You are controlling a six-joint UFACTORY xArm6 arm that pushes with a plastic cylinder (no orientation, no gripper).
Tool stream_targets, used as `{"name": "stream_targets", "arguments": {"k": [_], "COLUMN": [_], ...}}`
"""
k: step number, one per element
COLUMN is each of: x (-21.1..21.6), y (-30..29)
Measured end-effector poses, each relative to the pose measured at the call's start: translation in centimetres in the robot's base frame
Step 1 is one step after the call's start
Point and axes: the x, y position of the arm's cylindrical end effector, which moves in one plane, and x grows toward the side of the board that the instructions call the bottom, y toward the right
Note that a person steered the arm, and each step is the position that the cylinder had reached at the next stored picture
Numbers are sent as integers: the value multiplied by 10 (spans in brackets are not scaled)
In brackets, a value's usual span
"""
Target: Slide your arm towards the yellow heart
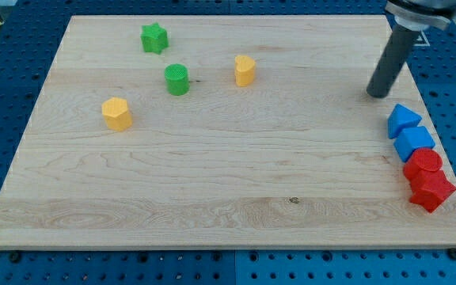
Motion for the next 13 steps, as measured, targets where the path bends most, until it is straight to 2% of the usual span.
{"name": "stream_targets", "arguments": {"k": [2, 3, 4, 5, 6, 8, 9, 13], "x": [-11, -43, -84, -109, -111, -111, -108, -106], "y": [-75, -133, -154, -166, -223, -231, -257, -274]}}
